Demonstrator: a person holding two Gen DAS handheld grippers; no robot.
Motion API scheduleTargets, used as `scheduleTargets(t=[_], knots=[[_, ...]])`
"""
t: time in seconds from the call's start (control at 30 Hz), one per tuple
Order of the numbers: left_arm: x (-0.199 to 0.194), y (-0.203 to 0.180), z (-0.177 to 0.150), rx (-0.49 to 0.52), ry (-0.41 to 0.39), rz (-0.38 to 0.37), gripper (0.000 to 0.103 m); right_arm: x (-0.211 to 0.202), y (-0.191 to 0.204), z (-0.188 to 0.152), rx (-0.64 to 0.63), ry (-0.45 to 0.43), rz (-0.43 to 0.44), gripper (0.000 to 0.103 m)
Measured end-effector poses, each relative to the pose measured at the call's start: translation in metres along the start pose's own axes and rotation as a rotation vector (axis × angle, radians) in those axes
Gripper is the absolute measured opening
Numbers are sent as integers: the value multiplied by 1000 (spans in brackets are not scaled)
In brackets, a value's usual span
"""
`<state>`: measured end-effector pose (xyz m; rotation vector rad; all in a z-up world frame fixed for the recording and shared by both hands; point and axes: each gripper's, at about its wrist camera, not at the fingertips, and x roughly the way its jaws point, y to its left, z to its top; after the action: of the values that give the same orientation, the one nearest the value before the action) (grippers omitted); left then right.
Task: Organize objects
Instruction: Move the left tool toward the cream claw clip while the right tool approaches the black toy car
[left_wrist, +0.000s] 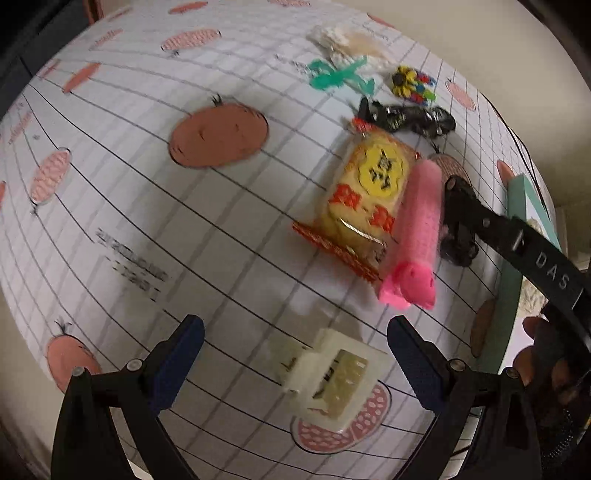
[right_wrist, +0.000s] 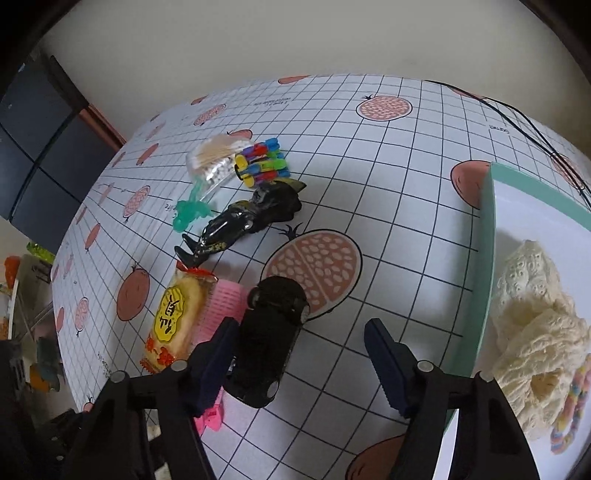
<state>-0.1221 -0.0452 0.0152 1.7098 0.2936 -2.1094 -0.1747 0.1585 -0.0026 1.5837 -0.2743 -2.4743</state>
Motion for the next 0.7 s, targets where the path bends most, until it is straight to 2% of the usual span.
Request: scheduleTargets(t=[0.37,0.7], knots=[[6,-20,-9,80,10,66,99,-2,-7,-2,-33,-3,-41,49],[10,-30,-19,157,14,129,99,-5,-10,-5,-58,-1,-53,40]])
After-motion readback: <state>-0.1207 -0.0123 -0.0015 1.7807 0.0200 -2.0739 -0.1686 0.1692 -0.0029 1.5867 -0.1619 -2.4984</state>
